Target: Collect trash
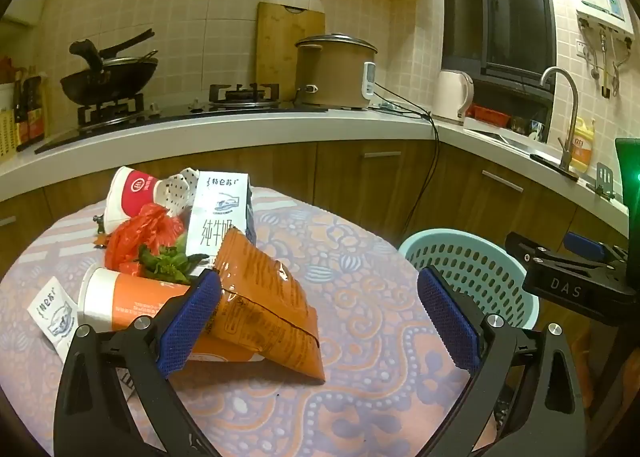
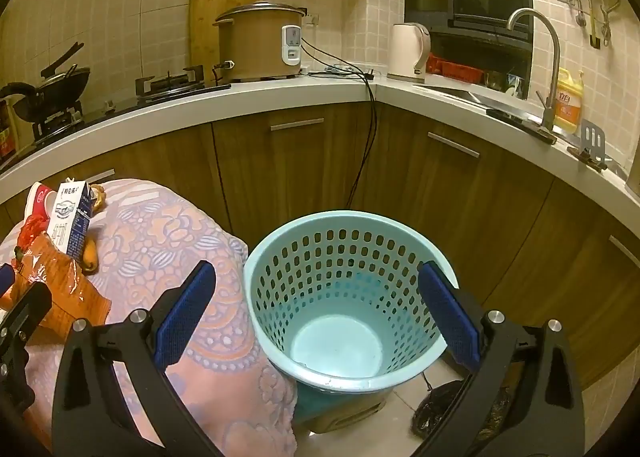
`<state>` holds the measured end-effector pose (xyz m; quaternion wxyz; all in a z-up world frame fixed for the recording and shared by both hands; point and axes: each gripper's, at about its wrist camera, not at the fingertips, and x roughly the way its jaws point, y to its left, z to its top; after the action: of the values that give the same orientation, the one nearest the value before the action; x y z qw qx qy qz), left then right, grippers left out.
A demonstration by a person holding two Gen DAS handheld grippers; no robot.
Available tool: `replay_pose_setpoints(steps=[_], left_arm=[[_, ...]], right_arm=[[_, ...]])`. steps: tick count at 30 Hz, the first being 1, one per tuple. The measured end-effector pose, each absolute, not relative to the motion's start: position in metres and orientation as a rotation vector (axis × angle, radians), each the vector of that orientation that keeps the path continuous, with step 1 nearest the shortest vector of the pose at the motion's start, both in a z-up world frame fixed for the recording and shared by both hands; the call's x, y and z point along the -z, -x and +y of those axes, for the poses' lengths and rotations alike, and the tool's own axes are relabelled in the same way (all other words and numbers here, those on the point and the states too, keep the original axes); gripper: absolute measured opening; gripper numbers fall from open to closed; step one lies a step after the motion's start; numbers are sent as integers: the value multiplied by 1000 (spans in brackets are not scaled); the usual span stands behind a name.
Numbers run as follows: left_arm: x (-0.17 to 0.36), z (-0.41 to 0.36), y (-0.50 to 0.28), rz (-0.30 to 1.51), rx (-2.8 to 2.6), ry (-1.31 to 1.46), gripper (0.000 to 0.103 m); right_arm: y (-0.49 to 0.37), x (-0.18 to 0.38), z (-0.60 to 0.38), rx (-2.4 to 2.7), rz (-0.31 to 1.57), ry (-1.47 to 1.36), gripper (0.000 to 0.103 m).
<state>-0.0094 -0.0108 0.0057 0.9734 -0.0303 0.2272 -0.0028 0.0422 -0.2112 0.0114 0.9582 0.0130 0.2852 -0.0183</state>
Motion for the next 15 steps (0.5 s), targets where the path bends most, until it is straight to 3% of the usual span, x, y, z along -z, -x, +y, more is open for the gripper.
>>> replay_pose_setpoints(steps=[15], left_arm=[[-4, -8, 10, 457, 8, 63, 95]], right_arm=[[-40, -8, -209, 32, 583, -8, 96]])
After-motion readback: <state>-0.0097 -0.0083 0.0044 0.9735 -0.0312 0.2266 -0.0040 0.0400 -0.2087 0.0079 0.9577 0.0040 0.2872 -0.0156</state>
